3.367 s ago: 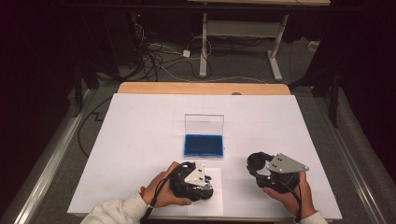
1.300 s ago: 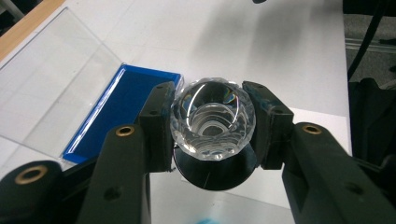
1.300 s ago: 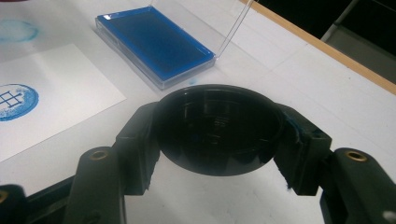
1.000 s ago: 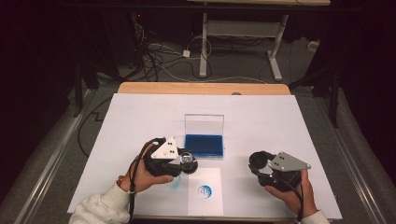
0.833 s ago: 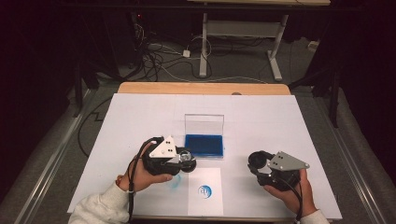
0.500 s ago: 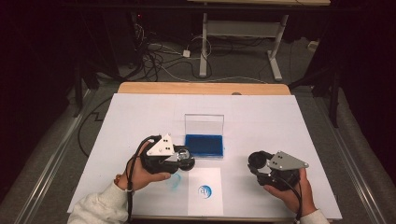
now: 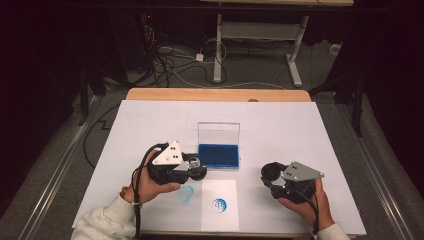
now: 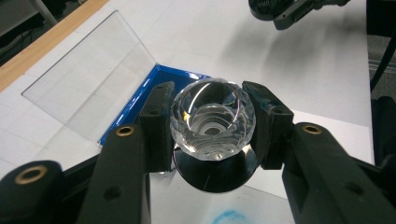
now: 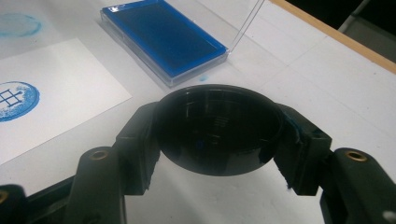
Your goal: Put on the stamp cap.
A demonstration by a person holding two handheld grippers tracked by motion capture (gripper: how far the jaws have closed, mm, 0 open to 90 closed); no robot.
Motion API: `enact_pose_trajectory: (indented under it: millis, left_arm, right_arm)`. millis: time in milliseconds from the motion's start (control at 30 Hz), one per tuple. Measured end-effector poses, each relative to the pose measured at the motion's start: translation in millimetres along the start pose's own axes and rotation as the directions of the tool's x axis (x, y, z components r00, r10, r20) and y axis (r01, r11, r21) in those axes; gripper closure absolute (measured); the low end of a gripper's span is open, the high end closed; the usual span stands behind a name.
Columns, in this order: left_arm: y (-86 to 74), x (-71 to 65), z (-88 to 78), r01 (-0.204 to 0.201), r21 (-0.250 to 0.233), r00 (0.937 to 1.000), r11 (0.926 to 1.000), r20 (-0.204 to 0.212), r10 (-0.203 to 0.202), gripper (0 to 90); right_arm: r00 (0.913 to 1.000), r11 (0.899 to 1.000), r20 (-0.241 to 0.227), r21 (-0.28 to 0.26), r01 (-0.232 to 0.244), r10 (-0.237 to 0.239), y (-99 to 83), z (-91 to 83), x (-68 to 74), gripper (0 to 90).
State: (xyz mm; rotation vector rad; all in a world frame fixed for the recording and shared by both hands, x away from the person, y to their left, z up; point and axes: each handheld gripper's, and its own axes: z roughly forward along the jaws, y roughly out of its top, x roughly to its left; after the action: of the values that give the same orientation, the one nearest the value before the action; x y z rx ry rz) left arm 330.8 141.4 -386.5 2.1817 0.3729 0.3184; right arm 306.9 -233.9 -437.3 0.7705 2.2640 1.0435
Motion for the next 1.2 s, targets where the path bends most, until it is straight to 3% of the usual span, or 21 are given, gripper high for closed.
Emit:
enact_pose_trajectory:
  millis: [167, 567, 1200]
  left_arm:
    - [2.3, 0.7, 0.2, 0.0, -0.007, 1.0, 1.0, -0.009, 0.0, 55.1]
    - [15.7, 1.0, 8.6, -0.002, -0.037, 0.9999, 0.9993, 0.013, 0.003, 55.1]
    - [31.7, 0.5, 18.6, -0.021, -0.063, 0.9986, 0.9978, 0.047, 0.024, 55.1]
  right_arm:
    - [0.9998, 1.0, -0.019, 0.002, 0.007, -0.007, 3.1, 7.2, 3.9, 38.3]
    - [0.9967, 1.0, -0.077, -0.013, 0.025, -0.026, 18.5, 23.0, 18.5, 38.4]
    - [0.9837, 0.999, -0.174, -0.032, 0.041, -0.045, 49.2, 63.1, 46.0, 38.4]
